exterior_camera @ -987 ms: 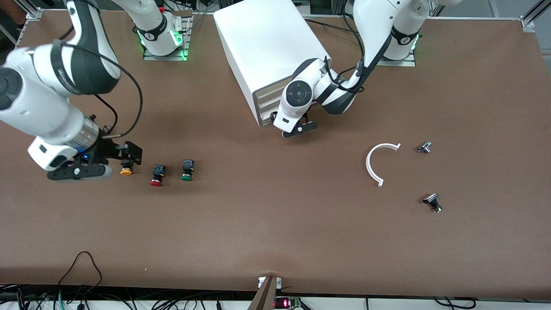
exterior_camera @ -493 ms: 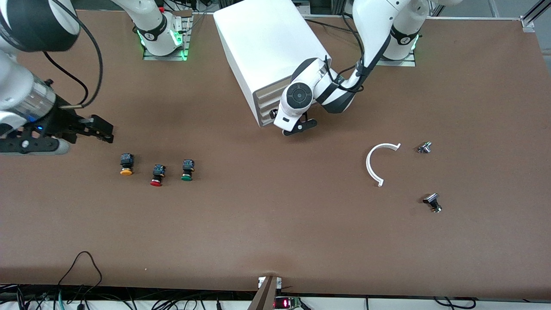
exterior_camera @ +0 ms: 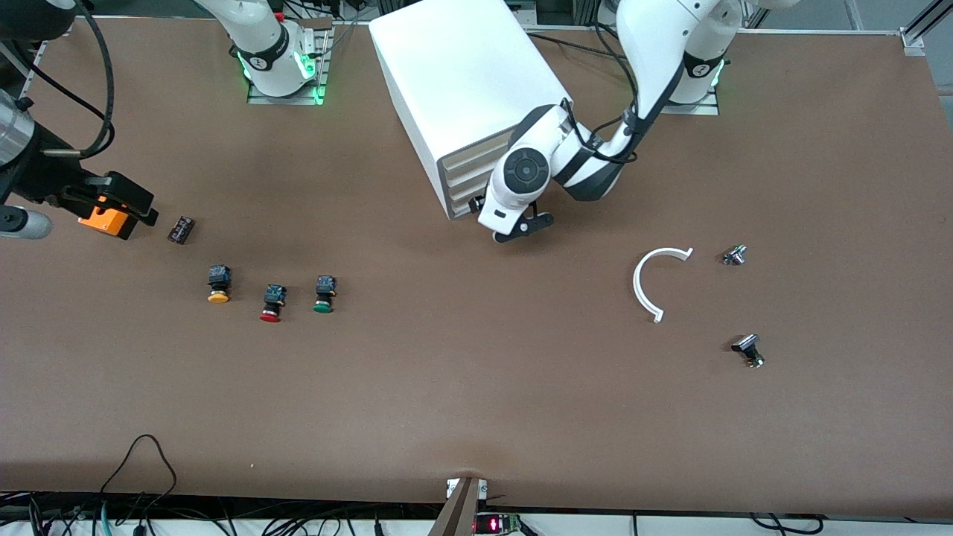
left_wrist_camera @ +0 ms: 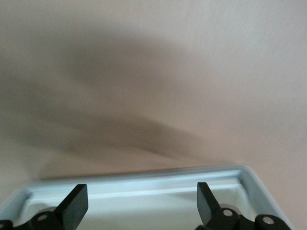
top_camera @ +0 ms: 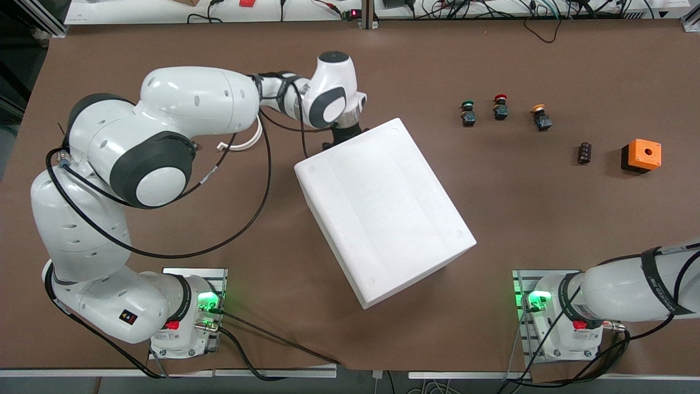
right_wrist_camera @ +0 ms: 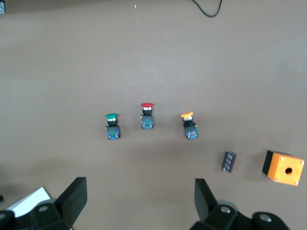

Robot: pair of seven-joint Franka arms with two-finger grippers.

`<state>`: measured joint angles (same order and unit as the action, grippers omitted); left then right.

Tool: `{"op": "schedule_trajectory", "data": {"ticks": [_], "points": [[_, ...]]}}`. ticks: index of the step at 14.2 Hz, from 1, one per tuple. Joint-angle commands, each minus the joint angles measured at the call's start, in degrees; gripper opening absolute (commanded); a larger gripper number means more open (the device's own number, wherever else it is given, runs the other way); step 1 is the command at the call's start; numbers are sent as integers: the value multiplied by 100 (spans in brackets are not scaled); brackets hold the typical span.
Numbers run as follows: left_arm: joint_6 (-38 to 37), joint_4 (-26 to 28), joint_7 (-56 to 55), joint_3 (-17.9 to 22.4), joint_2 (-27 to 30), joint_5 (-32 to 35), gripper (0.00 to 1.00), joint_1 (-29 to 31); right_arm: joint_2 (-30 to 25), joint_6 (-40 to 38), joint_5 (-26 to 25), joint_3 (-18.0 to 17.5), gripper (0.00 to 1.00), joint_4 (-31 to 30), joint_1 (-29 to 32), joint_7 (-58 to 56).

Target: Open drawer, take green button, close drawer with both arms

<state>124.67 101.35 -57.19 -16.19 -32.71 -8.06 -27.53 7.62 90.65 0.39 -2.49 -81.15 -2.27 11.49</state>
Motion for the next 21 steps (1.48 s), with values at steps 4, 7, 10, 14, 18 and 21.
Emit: {"op": "schedule_trajectory", "data": {"ticks": [4, 7, 10, 14, 18, 21], "points": [[-949, -737, 2005, 11, 730, 1166, 100, 1327, -401, -417, -250, -226, 99, -50, 191, 143], [-2294, -1756, 3184, 19, 731, 1184, 100, 1837, -682, -452, -232, -243, 99, -321, 200, 152], [-2876, -1847, 4292, 11, 1221, 1113, 100, 2365, -884, -312, -241, -252, 99, -638, 209, 161], [-3553, -1716, 5507, 133, 2126, 1140, 100, 2788, -1350, 312, -241, -252, 99, -1472, 288, 134], [-3712, -1206, 5579, 475, 3014, 957, 100, 2806, -1386, 269, -241, -252, 99, -1483, 279, 125], [-3319, -854, 5491, 898, 3332, 577, 100, 2797, -1316, 260, -206, -252, 99, -1439, 262, 170]]}}
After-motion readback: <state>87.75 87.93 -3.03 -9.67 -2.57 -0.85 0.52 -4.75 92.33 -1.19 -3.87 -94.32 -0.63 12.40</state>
